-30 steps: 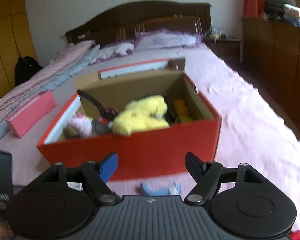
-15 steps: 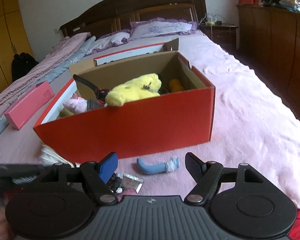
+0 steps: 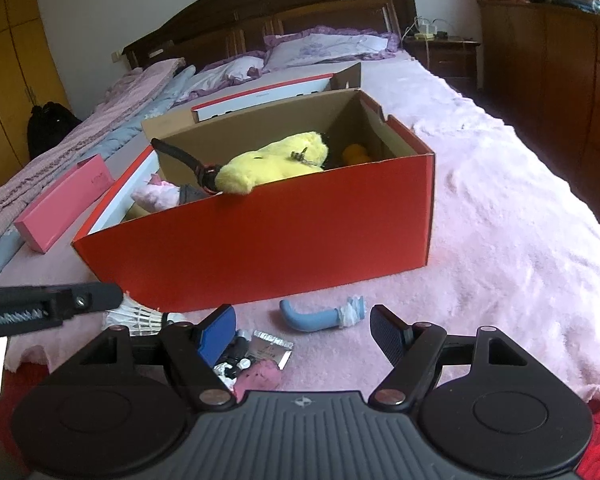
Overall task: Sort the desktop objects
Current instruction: 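Withdraw the open right tool from the box back toward the pile, then lift the white shuttlecock from the pile with the left tool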
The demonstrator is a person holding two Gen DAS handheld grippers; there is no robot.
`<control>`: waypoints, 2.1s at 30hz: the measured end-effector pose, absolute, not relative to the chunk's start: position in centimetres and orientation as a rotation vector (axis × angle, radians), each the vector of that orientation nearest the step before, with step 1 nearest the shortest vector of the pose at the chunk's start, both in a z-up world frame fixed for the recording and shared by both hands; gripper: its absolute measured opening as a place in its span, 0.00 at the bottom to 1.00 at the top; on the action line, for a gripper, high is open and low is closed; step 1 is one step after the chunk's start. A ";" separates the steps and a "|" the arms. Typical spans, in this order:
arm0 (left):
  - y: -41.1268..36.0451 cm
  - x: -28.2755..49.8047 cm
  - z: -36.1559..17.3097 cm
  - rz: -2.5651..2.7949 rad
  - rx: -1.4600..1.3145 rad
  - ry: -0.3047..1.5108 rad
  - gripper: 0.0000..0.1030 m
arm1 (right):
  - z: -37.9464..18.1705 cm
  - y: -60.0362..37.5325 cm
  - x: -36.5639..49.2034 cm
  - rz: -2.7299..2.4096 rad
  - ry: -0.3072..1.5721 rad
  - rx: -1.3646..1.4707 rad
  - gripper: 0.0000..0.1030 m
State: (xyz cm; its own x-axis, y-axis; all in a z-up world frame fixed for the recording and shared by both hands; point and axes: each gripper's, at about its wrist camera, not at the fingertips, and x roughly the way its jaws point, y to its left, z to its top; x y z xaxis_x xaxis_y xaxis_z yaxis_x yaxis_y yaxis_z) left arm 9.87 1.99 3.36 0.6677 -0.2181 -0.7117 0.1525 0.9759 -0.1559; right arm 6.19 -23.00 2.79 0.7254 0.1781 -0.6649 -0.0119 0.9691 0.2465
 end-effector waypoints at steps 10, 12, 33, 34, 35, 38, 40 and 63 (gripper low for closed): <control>5.4 10.3 0.1 -0.149 -0.105 0.886 0.47 | 3.6 -17.3 8.5 0.319 0.765 0.149 0.74; 5.3 10.6 -0.7 -0.168 -0.089 0.895 0.43 | 3.5 -15.8 9.4 0.361 0.778 0.127 0.74; 3.0 13.0 -5.4 -0.285 -0.021 1.042 1.00 | -0.7 -12.1 15.0 0.469 0.985 0.207 0.71; 2.9 12.9 -5.5 -0.281 -0.005 1.035 1.00 | -1.0 -12.1 15.0 0.466 0.987 0.204 0.72; 3.0 12.6 -5.6 -0.288 -0.009 1.021 1.00 | -1.3 -12.1 15.0 0.463 0.990 0.202 0.72; 3.6 11.9 -5.9 -0.320 -0.017 0.981 1.00 | -1.8 -12.1 15.2 0.462 0.990 0.207 0.70; 3.8 11.6 -5.8 -0.336 -0.005 0.982 1.00 | -2.1 -12.2 15.3 0.461 0.988 0.212 0.70; 6.0 9.2 -3.0 -0.294 0.006 0.870 0.10 | -2.2 -14.1 14.7 0.465 0.946 0.319 0.11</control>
State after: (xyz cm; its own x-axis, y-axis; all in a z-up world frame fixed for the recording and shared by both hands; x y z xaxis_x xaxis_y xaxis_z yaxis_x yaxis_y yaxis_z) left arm 9.23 6.00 -3.00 0.6068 -0.2517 -0.7539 0.2569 0.9597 -0.1137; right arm 14.71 -14.09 -2.24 0.4981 0.5128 -0.6992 -0.2406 0.8564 0.4567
